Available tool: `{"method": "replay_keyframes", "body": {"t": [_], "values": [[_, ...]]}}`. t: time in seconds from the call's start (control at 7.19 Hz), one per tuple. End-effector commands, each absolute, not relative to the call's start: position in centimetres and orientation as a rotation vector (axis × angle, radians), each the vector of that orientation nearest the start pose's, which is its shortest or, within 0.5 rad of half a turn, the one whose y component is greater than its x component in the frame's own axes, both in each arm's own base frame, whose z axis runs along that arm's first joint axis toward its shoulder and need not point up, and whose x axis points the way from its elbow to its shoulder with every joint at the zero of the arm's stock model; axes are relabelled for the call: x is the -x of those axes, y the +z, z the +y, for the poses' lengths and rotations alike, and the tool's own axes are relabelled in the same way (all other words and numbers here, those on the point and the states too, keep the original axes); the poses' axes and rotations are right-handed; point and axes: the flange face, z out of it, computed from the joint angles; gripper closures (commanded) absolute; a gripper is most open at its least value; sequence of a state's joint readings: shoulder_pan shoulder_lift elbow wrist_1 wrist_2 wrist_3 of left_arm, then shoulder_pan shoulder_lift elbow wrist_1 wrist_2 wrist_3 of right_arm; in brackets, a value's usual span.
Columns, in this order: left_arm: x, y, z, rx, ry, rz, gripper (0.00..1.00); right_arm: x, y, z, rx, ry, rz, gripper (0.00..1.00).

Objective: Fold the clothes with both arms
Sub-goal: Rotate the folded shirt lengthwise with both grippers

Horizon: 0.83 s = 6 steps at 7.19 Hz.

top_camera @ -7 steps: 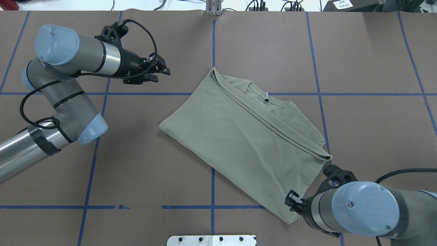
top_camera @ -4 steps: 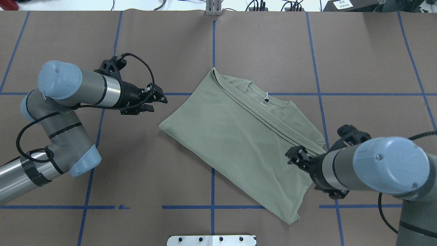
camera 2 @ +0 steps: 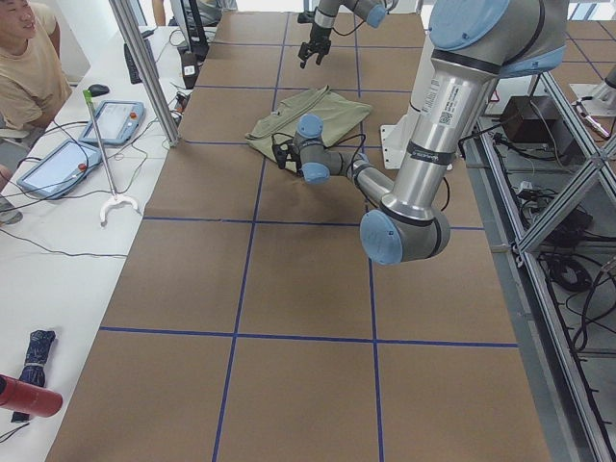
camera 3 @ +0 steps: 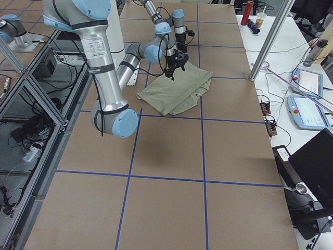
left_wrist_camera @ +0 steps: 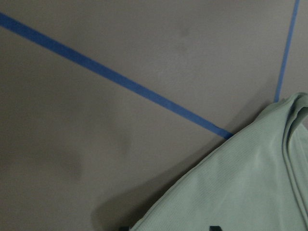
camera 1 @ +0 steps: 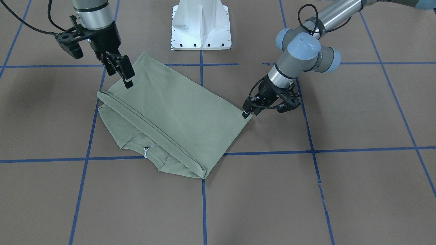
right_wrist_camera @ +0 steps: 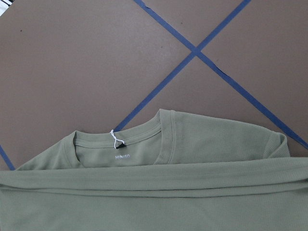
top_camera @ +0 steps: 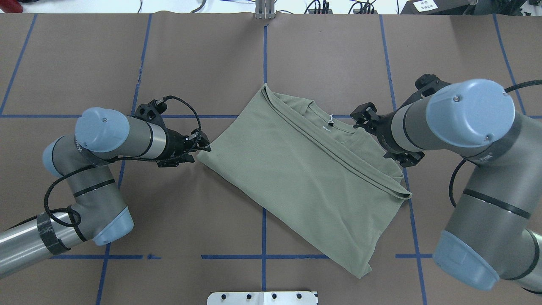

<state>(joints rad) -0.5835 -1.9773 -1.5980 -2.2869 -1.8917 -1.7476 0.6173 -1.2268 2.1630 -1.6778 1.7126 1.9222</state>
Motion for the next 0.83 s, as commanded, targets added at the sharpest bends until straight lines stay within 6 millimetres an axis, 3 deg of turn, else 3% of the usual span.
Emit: {"method": "replay_keyframes", "body": {"t": [0.0,0.14,0.28,0.42,0.7], "values": [[-49.6,33.8,-43.8,0.057,-0.483,1.166,0.4,35.5,24.1,-40.7,0.015,0.849,-0.855,0.0],[-50.4,33.9,-43.0,0.066,-0.468,1.162,0.44,35.4,24.0,-40.6,0.015,0.849,-0.858,0.0],[-50.4,33.9,-43.0,0.067,-0.468,1.161,0.57,35.4,24.0,-40.6,0.015,0.849,-0.858,0.0],[-50.4,33.9,-43.0,0.065,-0.466,1.162,1.0,35.4,24.2,-40.7,0.013,0.851,-0.853,0.0],[-48.9,34.3,-45.0,-0.002,-0.451,1.153,1.0,35.5,24.1,-40.7,0.015,0.85,-0.855,0.0]]}}
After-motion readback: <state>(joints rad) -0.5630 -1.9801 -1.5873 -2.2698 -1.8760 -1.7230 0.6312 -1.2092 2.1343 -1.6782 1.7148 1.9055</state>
